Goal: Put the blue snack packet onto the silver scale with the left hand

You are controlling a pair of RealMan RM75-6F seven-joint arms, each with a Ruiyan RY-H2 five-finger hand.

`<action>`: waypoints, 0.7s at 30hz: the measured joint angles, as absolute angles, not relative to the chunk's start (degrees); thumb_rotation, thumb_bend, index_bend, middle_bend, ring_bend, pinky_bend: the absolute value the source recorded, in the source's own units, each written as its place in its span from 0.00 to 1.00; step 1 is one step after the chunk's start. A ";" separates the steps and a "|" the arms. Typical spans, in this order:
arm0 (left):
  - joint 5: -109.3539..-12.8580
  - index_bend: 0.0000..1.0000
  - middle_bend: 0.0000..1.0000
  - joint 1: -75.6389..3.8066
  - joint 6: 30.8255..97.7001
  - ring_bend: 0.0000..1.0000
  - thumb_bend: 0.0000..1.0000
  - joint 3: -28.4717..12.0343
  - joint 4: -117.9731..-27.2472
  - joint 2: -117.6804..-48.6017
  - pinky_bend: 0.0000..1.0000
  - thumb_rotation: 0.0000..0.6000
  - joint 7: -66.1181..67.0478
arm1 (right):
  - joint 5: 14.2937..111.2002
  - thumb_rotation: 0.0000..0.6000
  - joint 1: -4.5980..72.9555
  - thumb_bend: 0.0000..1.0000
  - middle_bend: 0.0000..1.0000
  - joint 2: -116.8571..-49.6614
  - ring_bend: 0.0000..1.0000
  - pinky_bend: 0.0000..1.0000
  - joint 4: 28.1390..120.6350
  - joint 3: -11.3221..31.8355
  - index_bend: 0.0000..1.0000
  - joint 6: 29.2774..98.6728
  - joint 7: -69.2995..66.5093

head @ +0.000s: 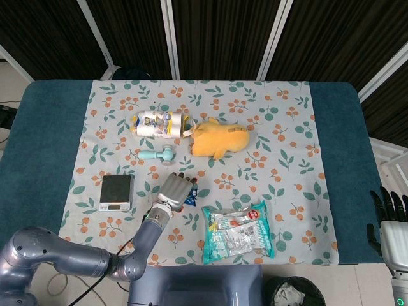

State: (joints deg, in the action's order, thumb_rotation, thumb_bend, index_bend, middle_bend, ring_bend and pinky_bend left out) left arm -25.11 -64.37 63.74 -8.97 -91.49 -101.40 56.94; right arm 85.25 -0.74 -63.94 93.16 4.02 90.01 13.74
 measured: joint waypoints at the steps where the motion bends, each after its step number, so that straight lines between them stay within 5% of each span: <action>1: -26.13 0.29 0.41 -64.34 63.72 0.27 0.22 -8.75 -91.18 -101.59 0.41 1.00 56.72 | 85.20 1.00 -0.74 0.58 0.03 -63.93 0.01 0.00 93.15 4.03 0.06 90.00 13.72; 21: -29.84 0.37 0.52 -63.43 63.47 0.37 0.36 -7.28 -88.00 -102.76 0.50 1.00 56.27 | 84.34 1.00 -0.94 0.58 0.03 -63.70 0.01 0.00 93.80 4.34 0.06 90.12 13.16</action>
State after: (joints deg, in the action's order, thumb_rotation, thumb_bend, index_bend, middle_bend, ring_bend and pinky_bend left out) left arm -29.84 -63.43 63.47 -7.28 -88.00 -102.76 56.27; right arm 84.34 -0.94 -63.70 93.80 4.34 90.12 13.16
